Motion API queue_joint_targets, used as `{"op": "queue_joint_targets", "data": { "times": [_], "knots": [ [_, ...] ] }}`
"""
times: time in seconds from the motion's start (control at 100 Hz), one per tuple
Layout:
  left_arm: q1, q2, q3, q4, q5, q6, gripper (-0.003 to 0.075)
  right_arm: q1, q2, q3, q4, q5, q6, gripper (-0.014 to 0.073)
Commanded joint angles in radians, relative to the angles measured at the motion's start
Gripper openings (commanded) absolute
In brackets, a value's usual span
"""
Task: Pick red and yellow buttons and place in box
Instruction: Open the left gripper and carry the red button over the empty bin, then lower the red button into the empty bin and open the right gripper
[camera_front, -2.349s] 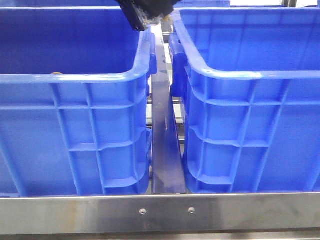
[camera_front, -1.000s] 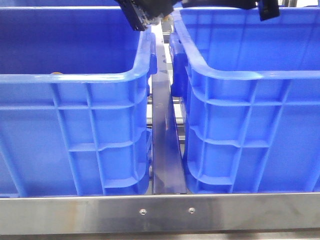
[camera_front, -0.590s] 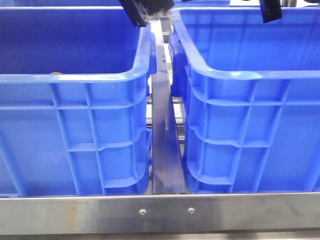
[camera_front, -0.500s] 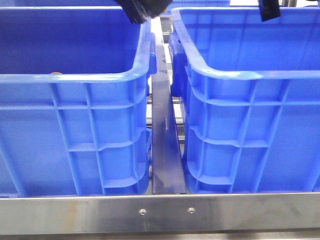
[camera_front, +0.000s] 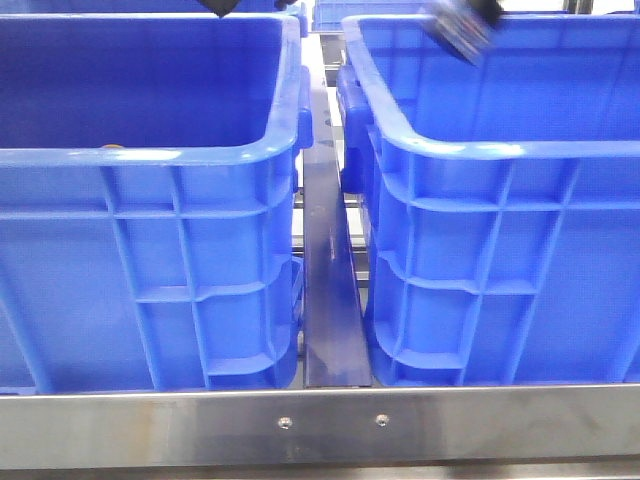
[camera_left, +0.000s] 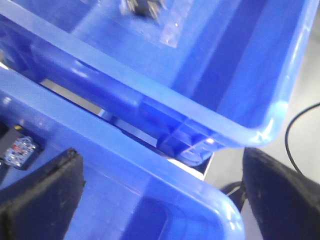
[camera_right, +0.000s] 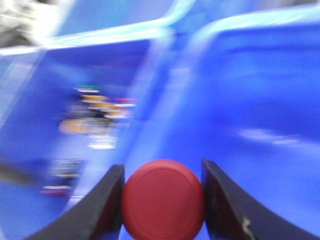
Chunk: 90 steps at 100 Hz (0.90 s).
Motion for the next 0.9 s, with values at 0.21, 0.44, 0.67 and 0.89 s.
{"op": "queue_joint_targets", "data": {
  "times": [0.21, 0.44, 0.67, 0.89],
  "knots": [
    [-0.001, -0.037, -0.036, -0.034, -0.03, 0.0, 0.0601, 0.039, 0.026, -0.021, -0.151, -0.39, -0.097, 0.0247],
    [-0.001, -0.037, -0.036, -0.036, -0.03, 0.0, 0.0601, 0.088, 0.137, -0.029, -0.145, -0.601, -0.157, 0.0247],
    [-0.001, -0.037, -0.036, -0.036, -0.042, 0.0, 0.0601, 0.088, 0.276, -0.096, -0.145, -0.631, -0.157, 0.0247],
    [-0.001, -0.037, -0.036, -0.036, -0.053, 0.0, 0.0601, 0.088, 0.36, -0.151, -0.145, -0.645, -0.157, 0.0247]
  ]
}}
